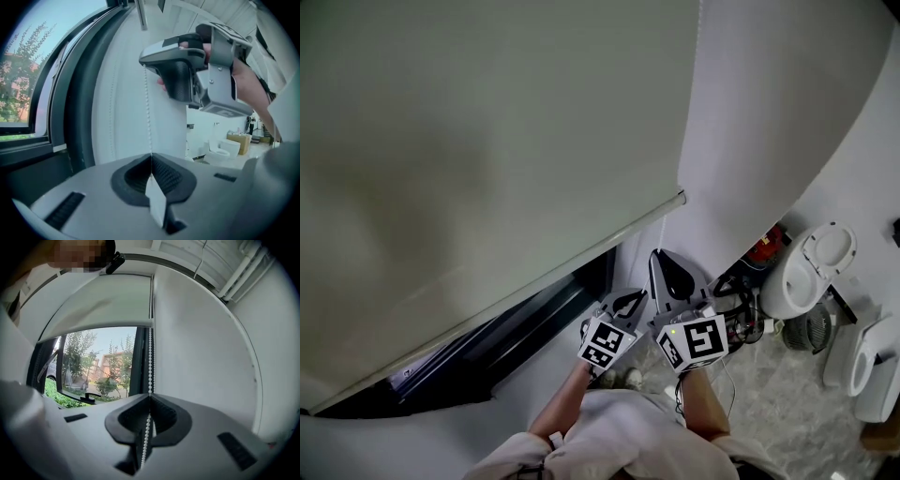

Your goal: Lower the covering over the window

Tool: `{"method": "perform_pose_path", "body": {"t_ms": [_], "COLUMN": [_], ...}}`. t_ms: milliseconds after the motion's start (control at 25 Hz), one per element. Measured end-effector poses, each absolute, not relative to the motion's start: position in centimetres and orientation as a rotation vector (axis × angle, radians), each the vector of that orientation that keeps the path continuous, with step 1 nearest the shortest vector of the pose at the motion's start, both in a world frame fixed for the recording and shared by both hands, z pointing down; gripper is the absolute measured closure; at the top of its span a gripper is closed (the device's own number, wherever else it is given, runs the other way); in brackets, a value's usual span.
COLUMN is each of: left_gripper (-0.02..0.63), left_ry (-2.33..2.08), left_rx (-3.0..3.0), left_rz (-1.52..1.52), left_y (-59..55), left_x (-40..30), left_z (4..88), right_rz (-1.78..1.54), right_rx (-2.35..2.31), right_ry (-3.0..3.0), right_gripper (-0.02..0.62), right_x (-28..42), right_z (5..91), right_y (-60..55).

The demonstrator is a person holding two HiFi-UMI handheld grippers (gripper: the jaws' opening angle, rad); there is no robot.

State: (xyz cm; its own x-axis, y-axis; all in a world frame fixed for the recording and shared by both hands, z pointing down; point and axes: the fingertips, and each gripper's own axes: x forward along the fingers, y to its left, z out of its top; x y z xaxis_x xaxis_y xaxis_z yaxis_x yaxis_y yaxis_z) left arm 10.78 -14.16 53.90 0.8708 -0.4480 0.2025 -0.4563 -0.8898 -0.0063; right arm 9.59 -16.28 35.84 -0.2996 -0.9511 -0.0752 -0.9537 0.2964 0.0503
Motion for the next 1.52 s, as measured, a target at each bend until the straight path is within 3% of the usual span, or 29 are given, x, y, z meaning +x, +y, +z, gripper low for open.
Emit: {"method": "perform_pose_path", "body": {"t_ms": [800, 1520], "left_gripper": [0.59, 0.589], "left_ry": [-0.339, -0.417], "left_rx": [3.103, 2.991], "left_rz": [0.203, 0.344], "left_y": [-8.0, -8.3], "left_x": [15.2, 11.2], "left_z": [52.8, 59.1], "right_rz": [0.16, 0.021], "right_rx": [-2.08, -1.883], "right_ry": [2.276, 2.446], "right_gripper": [0.597, 0.598], "right_x": [13.7, 9.2], "right_z": [35.1, 41.3], "right_y": [-11.0, -11.6]}}
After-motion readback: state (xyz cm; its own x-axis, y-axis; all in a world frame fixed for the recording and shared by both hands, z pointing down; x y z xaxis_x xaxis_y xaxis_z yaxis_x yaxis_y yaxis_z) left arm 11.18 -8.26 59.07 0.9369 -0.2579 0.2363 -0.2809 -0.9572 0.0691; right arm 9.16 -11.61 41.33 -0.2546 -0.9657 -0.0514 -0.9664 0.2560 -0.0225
